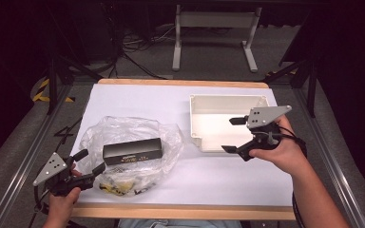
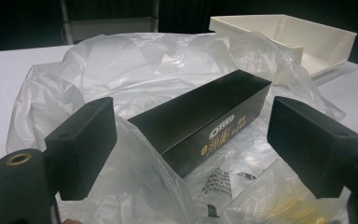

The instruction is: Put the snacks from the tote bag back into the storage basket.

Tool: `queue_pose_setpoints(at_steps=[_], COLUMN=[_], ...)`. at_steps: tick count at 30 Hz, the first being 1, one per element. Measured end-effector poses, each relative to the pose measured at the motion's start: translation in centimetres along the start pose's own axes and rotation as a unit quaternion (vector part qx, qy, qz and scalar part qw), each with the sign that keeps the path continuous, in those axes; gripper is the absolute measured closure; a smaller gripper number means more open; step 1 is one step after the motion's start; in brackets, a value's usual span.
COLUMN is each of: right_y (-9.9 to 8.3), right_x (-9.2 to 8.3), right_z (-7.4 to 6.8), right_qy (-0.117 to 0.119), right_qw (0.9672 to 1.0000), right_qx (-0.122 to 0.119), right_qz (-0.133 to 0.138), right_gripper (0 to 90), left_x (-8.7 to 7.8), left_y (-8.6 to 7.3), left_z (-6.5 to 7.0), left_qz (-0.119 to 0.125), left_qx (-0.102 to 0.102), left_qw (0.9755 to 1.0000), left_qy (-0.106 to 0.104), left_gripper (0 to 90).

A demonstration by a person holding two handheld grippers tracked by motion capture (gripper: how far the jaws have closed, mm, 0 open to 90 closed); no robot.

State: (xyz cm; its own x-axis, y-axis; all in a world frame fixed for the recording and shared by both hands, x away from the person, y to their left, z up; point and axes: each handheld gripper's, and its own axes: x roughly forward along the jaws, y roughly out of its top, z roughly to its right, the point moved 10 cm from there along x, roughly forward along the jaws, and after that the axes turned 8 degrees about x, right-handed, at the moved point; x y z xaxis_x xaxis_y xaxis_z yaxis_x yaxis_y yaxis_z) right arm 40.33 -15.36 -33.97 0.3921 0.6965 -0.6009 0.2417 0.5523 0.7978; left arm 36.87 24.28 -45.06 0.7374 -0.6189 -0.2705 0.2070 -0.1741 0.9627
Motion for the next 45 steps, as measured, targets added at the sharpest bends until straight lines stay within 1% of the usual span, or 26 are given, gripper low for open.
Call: queue_pose_setpoints(at_steps=[1,4,7,9,12,13,15,19,20,22,23,27,29,32,34,36,39,42,44,45], right_y=[0.5,1.0,2.0,2.4,3.0,3.2,3.9,4.8,4.8,5.1,5.3,5.9,6.2,6.5,6.7,6.9,7.1,7.4,7.6,7.6], right_x=[0.3,0.6,1.3,1.6,2.2,2.4,2.8,3.7,3.7,4.2,4.6,5.7,6.1,6.5,6.9,7.3,7.9,8.6,9.2,9.5], right_z=[0.0,-0.2,-0.5,-0.7,-0.8,-0.8,-1.0,-1.3,-1.3,-1.4,-1.4,-1.7,-1.8,-1.8,-1.8,-1.9,-2.0,-2.3,-2.4,-2.4], right_qy=[-0.001,0.002,0.011,0.015,0.028,0.030,0.040,0.047,0.047,0.052,0.054,0.061,0.063,0.066,0.068,0.072,0.075,0.079,0.079,0.079], right_qw=[1.0000,0.9999,0.9996,0.9994,0.9990,0.9989,0.9987,0.9982,0.9982,0.9979,0.9974,0.9966,0.9961,0.9956,0.9951,0.9943,0.9938,0.9935,0.9930,0.9927], right_qx=[-0.002,-0.007,-0.020,-0.024,-0.008,-0.007,-0.010,-0.019,-0.019,-0.020,-0.026,-0.035,-0.039,-0.045,-0.047,-0.046,-0.050,-0.049,-0.055,-0.055], right_qz=[-0.008,-0.013,-0.016,-0.019,-0.034,-0.034,-0.030,-0.031,-0.031,-0.034,-0.039,-0.044,-0.046,-0.049,-0.055,-0.064,-0.065,-0.067,-0.069,-0.073], right_gripper=[14.2,14.2,14.2,14.2,13.7,13.7,13.7,12.8,12.8,12.4,12.3,12.2,12.1,12.0,11.5,11.0,11.0,10.5,9.3,9.0], left_x=[0.0,-0.1,-0.1,-0.1,0.0,0.0,0.0,-0.1,-0.2,-0.2,-0.2,-0.3,-0.5,-0.5,-0.7,-0.7,-0.7,-0.6,-0.6,-0.6], left_y=[0.0,0.1,0.1,0.1,0.1,0.1,0.1,0.1,0.1,0.0,0.1,0.0,0.0,0.0,-0.1,0.0,-0.1,0.0,0.0,-0.1], left_z=[0.0,0.0,0.0,0.0,0.0,0.0,0.0,0.0,0.0,0.0,0.0,0.0,0.0,-0.1,-0.1,-0.1,-0.1,-0.1,-0.1,-0.2], left_qz=[0.001,0.001,0.003,0.003,0.003,0.003,0.002,0.003,0.002,0.000,0.004,0.004,0.000,0.003,0.001,0.005,0.001,0.004,0.005,0.001], left_qx=[0.001,0.003,0.002,0.001,0.000,0.002,0.002,0.001,0.002,0.001,0.000,0.000,0.001,0.001,0.000,-0.001,0.000,0.000,-0.002,-0.001], left_qw=[1.0000,1.0000,1.0000,1.0000,1.0000,1.0000,1.0000,1.0000,1.0000,1.0000,1.0000,1.0000,1.0000,1.0000,1.0000,1.0000,1.0000,1.0000,1.0000,1.0000], left_qy=[0.001,0.001,0.000,0.000,0.000,-0.001,-0.001,0.000,0.000,0.000,0.001,0.002,0.002,0.004,0.005,0.006,0.005,0.005,0.005,0.003], left_gripper=[16.5,16.5,16.5,16.5,16.6,16.6,16.6,16.6,16.6,16.6,16.6,16.6,16.6,16.6,16.6,16.6,16.6,16.6,16.6,16.6])
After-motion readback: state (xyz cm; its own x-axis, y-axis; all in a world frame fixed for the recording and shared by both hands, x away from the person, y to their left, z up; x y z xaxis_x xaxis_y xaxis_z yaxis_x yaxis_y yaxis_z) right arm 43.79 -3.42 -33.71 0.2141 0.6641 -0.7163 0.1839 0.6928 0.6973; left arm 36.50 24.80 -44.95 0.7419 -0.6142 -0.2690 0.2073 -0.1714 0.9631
